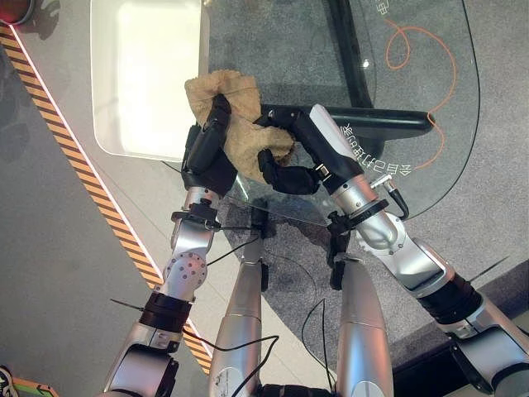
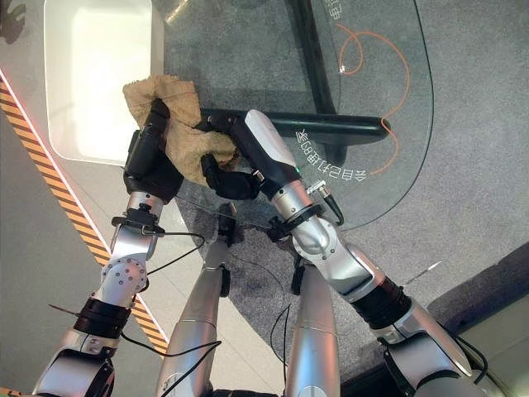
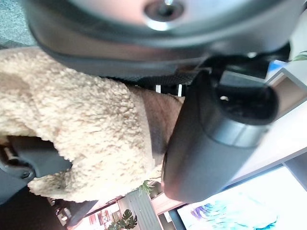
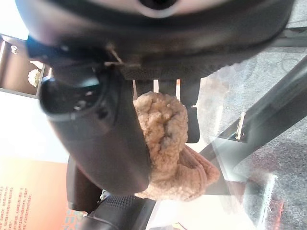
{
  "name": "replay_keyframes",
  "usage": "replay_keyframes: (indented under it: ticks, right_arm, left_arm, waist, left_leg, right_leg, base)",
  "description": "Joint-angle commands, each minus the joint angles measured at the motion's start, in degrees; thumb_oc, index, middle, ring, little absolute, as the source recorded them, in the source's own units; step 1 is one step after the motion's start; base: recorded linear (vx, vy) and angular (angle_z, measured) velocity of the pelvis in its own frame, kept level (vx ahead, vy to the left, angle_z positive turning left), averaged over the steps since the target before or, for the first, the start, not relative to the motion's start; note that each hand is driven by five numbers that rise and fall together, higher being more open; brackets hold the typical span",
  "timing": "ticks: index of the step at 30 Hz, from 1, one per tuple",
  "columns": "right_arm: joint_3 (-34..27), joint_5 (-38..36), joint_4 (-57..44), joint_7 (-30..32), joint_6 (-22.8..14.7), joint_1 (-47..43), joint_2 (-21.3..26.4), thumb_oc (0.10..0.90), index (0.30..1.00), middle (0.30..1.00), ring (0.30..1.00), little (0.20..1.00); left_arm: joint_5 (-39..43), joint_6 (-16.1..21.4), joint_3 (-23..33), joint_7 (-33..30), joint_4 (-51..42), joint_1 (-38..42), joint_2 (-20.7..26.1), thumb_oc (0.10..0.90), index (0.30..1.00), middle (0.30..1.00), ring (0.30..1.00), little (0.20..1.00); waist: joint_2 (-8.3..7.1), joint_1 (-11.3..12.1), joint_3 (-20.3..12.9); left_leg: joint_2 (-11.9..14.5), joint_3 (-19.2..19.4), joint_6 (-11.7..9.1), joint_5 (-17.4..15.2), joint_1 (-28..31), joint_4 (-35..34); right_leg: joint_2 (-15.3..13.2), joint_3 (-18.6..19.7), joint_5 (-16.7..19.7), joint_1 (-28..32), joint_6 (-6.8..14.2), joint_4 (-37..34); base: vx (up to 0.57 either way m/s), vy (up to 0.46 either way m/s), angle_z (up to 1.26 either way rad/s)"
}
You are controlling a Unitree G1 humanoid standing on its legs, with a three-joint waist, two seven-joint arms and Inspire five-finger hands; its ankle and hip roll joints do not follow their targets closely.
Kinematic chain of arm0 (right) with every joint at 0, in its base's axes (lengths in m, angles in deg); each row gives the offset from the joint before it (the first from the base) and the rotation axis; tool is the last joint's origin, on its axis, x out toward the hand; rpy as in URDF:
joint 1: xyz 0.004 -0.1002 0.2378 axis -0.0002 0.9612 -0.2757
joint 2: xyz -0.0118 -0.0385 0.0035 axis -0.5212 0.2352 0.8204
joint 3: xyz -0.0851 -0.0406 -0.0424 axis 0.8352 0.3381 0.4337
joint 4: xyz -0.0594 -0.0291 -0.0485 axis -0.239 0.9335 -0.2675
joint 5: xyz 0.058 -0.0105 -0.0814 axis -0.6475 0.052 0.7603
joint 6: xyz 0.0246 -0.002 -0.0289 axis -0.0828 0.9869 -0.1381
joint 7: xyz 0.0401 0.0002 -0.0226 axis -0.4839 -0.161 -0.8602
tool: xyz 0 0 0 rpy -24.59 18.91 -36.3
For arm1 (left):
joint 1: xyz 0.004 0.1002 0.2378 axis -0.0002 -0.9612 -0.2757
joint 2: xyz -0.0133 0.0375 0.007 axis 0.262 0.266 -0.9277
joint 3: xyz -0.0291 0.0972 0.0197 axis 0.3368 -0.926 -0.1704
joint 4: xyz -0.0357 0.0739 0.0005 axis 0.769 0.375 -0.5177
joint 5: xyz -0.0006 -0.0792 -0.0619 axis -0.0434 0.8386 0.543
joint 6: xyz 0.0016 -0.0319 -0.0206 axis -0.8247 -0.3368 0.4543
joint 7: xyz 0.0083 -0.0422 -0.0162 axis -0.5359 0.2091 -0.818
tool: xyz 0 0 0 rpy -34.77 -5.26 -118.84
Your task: Wipe the table with a cloth and put it in the basket.
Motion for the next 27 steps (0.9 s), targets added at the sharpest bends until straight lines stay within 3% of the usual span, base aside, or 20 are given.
replay_keyframes:
  ticks: [1,2,3,4,5,10,12,17,18,27]
  right_arm:
    - [-2.59,1.89,-9.23,1.23,-5.7,-9.02,-3.36,0.1,0.3,0.3,0.3,0.2]
    - [-2.6,1.85,-9.23,1.26,-5.6,-9.01,-3.39,0.171,0.361,0.361,0.361,0.271]
    - [-2.61,1.87,-9.07,1.2,-5.53,-9.0,-3.48,0.383,0.542,0.542,0.542,0.483]
    - [-2.63,1.87,-9.02,1.29,-5.56,-8.93,-3.53,0.726,0.836,0.836,0.836,0.826]
    - [-2.63,1.6,-9.0,1.35,-5.42,-8.97,-3.55,0.8,0.9,0.9,0.9,0.9]
    - [-2.99,1.8,-8.82,1.38,-5.61,-8.45,-3.96,0.8,0.9,0.9,0.9,0.9]
    - [-3.23,2.24,-8.59,1.35,-5.52,-8.46,-4.65,0.8,0.9,0.9,0.9,0.9]
    - [-3.42,2.58,-8.23,1.32,-5.32,-8.72,-5.18,0.8,0.9,0.9,0.9,0.9]
    - [-3.47,2.86,-7.96,1.28,-4.98,-9.09,-5.68,0.8,0.9,0.9,0.9,0.9]
    - [-3.13,3.11,-6.72,1.65,-4.39,-10.82,-6.56,0.8,0.9,0.9,0.9,0.9]
  left_arm:
    - [-3.39,4.69,1.15,3.13,-9.31,5.26,1.42,0.1,0.3,0.3,0.3,0.2]
    - [-3.42,4.93,1.17,3.03,-9.3,5.27,1.36,0.1,0.3,0.3,0.3,0.2]
    - [-3.4,5.43,1.4,2.94,-9.21,5.3,1.24,0.1,0.3,0.3,0.3,0.2]
    - [-3.5,6.11,1.59,2.77,-9.24,5.31,1.13,0.1,0.3,0.3,0.3,0.2]
    - [-3.81,6.65,1.81,2.57,-9.28,5.33,0.98,0.1,0.3,0.3,0.3,0.2]
    - [-3.8,9.73,3.01,1.55,-9.32,5.25,0.7,0.1,0.3,0.3,0.3,0.2]
    - [-4.38,12.62,3.87,0.17,-8.83,5.38,0.11,0.1,0.3,0.3,0.3,0.2]
    - [-5.61,14.21,4.4,-1.65,-8.72,5.69,-0.39,0.1,0.3,0.3,0.3,0.2]
    - [-7.16,16.3,5.02,-4.15,-8.86,5.96,-0.97,0.1,0.3,0.3,0.3,0.2]
    - [-11.09,21.65,7.11,-11.69,-7.74,7.53,-1.69,0.1,0.3,0.3,0.3,0.2]
  waist:
    - [-2.75,0.28,-1.48]
    - [-2.76,0.29,-1.48]
    - [-2.75,0.33,-1.48]
    - [-2.76,0.35,-1.48]
    - [-2.75,0.39,-1.48]
    - [-2.81,0.53,-1.48]
    - [-2.85,0.6,-1.48]
    - [-2.9,0.71,-1.48]
    - [-2.98,0.85,-1.48]
    - [-3.13,1.21,-1.48]
  left_leg:
    - [-6.72,5.91,6.63,-9.38,3.26,5.0]
    - [-6.73,5.92,6.63,-9.4,3.29,5.02]
    - [-6.72,5.93,6.62,-9.4,3.31,5.0]
    - [-6.73,5.91,6.6,-9.38,3.24,5.02]
    - [-6.75,5.87,6.59,-9.38,3.21,5.05]
    - [-6.81,5.75,6.54,-9.44,3.46,4.94]
    - [-6.88,5.63,6.47,-9.49,3.47,5.04]
    - [-6.99,5.48,6.45,-9.5,3.25,5.27]
    - [-7.04,5.44,6.46,-9.51,3.13,5.34]
    - [-7.25,5.21,6.26,-9.57,3.21,5.5]
  right_leg:
    - [3.99,-2.85,9.74,4.46,0.78,-16.03]
    - [3.97,-2.88,9.72,4.49,0.78,-16.01]
    - [3.93,-2.91,9.7,4.5,0.77,-16.0]
    - [3.91,-2.91,9.68,4.46,0.76,-16.01]
    - [3.89,-2.92,9.67,4.42,0.76,-15.98]
    - [3.83,-3.04,9.53,4.68,0.72,-16.02]
    - [3.82,-3.03,9.4,4.68,0.68,-15.89]
    - [3.85,-3.05,9.31,4.5,0.61,-15.71]
    - [3.88,-3.04,9.17,4.43,0.51,-15.64]
    - [3.92,-3.16,8.91,4.53,0.38,-15.5]
  base:
    - [0.0,0.0,0.0]
    - [0.0,0.0,0.0]
    - [0.0,0.0,0.0]
    - [0.0,0.0,0.0]
    - [0.0,0.0,0.0]
    - [0.0,0.0,0.0]
    - [0.0,0.0,0.0]
    - [0.0,0.0,0.0]
    - [0.0,0.0,0.0]
    - [0.0,0.0,0.0]
